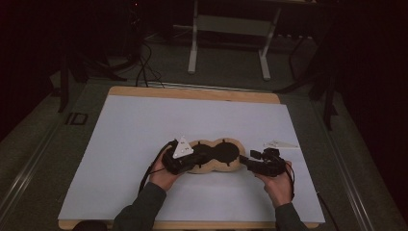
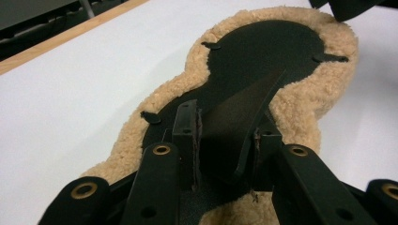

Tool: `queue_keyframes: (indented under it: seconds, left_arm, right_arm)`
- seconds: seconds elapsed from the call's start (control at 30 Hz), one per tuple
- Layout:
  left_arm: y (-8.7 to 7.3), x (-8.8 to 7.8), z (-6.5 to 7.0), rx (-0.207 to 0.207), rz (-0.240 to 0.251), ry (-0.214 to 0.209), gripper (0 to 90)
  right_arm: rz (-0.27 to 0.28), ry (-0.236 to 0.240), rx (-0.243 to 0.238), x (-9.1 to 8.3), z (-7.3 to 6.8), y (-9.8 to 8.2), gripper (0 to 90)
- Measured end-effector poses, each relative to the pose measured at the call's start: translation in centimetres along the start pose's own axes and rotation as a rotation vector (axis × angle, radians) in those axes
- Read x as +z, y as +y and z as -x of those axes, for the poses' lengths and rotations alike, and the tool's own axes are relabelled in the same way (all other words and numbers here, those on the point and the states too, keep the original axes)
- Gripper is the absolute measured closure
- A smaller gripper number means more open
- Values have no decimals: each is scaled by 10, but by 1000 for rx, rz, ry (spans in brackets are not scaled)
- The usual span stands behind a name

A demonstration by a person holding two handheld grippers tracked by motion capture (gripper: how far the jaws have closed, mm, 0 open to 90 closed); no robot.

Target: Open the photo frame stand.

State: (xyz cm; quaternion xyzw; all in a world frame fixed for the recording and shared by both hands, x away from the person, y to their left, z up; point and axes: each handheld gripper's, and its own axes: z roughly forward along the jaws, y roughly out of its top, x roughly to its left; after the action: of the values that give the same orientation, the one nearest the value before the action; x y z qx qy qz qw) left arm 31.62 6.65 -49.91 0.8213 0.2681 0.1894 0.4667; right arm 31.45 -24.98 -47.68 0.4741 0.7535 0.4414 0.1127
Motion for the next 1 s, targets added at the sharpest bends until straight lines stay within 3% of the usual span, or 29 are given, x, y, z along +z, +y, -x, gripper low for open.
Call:
queue_keyframes:
  seconds: [0.03,0.13,0.37,0.73,0.9,1.0]
  left_arm:
    - [-1,-1,-1,-17,20,-1,709]
    - [-3,-3,-1,-26,33,-3,708]
    - [-6,-7,-3,-36,62,-8,707]
    - [-11,-14,-6,-78,114,-9,707]
    - [-13,-18,-9,-97,137,-19,705]
    - [-14,-21,-9,-101,145,-21,701]
  right_arm:
    - [-35,38,42,4,-1,6,316]
    - [-50,45,62,6,-3,12,304]
    - [-78,109,147,12,-2,22,299]
    - [-115,150,188,17,-2,31,315]
    - [-116,211,225,23,-1,34,336]
    - [-126,222,229,26,-5,36,345]
